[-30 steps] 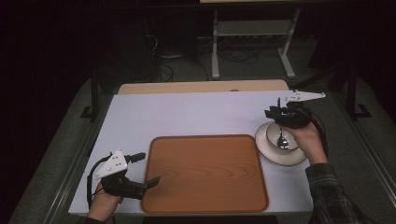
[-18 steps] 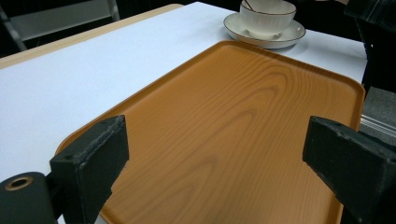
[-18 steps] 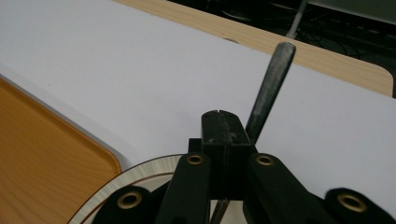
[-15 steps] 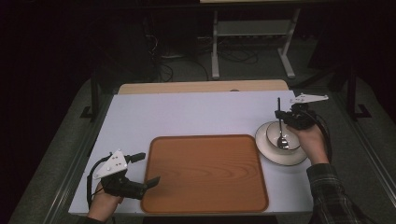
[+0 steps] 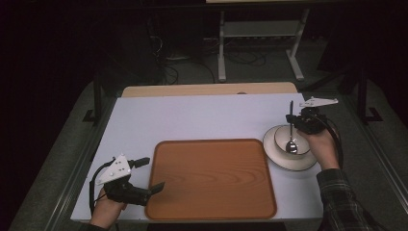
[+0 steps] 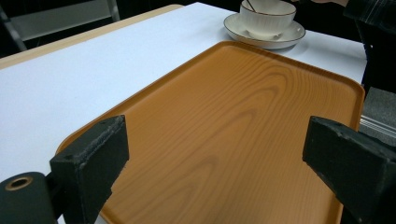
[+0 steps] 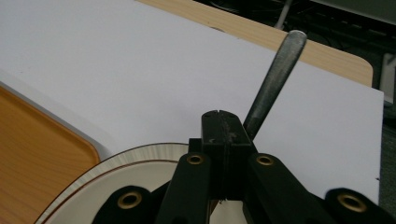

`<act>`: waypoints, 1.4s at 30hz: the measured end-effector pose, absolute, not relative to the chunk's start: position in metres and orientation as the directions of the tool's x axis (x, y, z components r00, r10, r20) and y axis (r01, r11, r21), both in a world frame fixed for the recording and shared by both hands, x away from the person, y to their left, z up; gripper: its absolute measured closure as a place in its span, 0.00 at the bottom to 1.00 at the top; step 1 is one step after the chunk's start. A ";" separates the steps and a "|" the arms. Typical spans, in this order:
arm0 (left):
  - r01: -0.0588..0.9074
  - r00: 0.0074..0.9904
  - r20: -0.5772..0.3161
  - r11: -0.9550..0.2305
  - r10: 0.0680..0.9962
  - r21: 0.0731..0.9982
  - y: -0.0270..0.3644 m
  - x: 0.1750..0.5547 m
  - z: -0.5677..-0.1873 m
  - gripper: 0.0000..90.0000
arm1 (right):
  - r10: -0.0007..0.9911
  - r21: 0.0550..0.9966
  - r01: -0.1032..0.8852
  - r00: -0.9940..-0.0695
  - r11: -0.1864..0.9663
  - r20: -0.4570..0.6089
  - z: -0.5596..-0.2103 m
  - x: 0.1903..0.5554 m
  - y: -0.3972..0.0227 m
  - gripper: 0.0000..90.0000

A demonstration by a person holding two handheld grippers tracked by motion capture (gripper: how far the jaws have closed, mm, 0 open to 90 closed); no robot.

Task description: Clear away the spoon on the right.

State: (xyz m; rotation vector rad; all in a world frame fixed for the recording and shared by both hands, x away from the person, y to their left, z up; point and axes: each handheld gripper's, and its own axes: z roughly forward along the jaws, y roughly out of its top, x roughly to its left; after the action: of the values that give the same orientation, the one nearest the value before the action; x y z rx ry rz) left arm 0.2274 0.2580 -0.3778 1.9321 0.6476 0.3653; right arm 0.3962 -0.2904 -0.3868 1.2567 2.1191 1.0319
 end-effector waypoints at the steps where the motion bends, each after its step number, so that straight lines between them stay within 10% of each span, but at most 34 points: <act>1: 0.276 0.809 -0.031 -0.334 0.587 0.901 0.258 0.227 -0.378 0.07 | 0.885 0.791 0.534 -0.465 0.298 -0.019 -0.388 0.396 -0.293 1.00; 42: 0.274 0.809 -0.026 -0.338 0.587 0.900 0.258 0.226 -0.377 0.07 | 0.937 0.773 0.580 -0.346 0.256 -0.051 -0.388 0.379 -0.328 1.00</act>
State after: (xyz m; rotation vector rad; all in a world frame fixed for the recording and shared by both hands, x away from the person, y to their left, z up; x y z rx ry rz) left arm 0.2264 0.2580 -0.3774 1.9354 0.6451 0.3696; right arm 0.3792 -0.3280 -0.3884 1.3718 2.0210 0.9145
